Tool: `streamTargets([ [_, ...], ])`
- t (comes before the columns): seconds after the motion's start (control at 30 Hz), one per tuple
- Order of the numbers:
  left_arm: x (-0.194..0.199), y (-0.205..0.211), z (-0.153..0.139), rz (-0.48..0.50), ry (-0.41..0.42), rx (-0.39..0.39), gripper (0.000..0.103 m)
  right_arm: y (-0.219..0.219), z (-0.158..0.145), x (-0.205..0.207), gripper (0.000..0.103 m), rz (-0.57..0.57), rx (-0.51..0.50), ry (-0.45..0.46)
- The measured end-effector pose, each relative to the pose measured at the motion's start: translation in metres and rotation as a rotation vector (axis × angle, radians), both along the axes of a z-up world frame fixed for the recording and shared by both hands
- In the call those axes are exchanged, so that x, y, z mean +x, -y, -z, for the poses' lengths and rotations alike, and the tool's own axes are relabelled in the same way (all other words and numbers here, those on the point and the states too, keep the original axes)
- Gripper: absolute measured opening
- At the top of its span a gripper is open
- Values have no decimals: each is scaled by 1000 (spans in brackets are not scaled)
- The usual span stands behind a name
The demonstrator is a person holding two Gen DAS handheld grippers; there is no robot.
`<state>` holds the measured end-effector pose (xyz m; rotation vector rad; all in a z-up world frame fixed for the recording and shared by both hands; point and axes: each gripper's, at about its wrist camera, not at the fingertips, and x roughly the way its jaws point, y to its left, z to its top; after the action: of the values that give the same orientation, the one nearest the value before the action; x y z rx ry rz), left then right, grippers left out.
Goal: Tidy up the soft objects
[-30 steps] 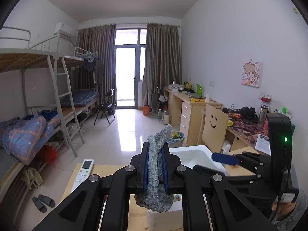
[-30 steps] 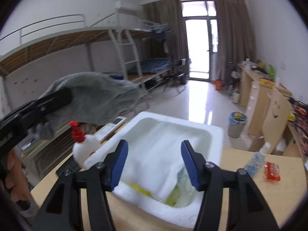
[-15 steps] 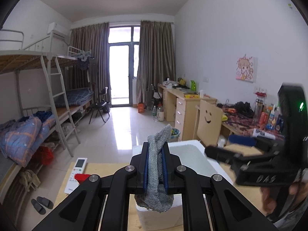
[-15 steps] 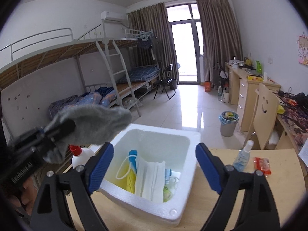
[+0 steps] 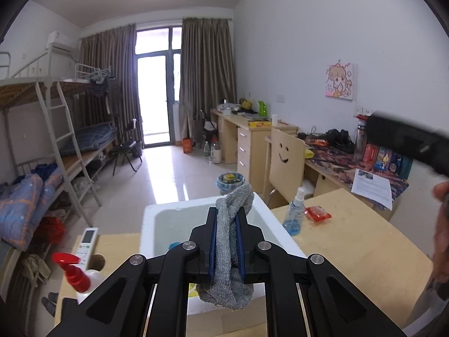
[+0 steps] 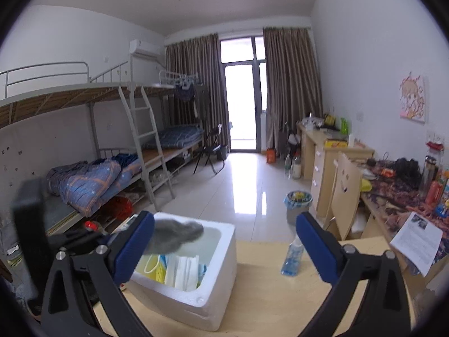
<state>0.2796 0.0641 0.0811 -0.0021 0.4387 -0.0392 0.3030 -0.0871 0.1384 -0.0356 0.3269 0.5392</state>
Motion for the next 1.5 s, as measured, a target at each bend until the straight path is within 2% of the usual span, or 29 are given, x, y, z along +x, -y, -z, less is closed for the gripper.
streamTargets([
  [0.37, 16, -3, 13, -11, -50, 7, 13, 6, 6, 4, 102, 0, 6, 3],
  [0.43, 18, -2, 12, -14, -47, 14, 18, 7, 7, 4, 102, 1, 2, 3],
  [0.53, 17, -3, 11, -25, -36, 12, 43, 7, 9, 4, 102, -3, -3, 1],
  [0.6, 15, -4, 9, -29, -25, 2, 78, 7, 8, 2, 102, -2, -8, 4],
  [0.67, 12, -6, 6, -41, -10, -5, 87, 9, 8, 1, 102, 2, -3, 9],
  [0.7, 12, -7, 5, -46, -6, -9, 95, 10, 7, 1, 102, 1, 1, 9],
  [0.77, 10, -8, 4, -53, 5, -12, 102, 11, 7, 1, 102, 2, 6, 10],
  [1.23, -18, -15, -23, -79, 82, -17, 102, 9, 1, -17, 102, -11, 19, 34],
  [1.4, -42, -15, -37, -92, 139, -18, 102, 11, -6, -36, 102, -24, 24, 79],
  [1.5, -55, -14, -44, -93, 155, -46, 102, 16, -11, -46, 102, -20, 25, 90],
])
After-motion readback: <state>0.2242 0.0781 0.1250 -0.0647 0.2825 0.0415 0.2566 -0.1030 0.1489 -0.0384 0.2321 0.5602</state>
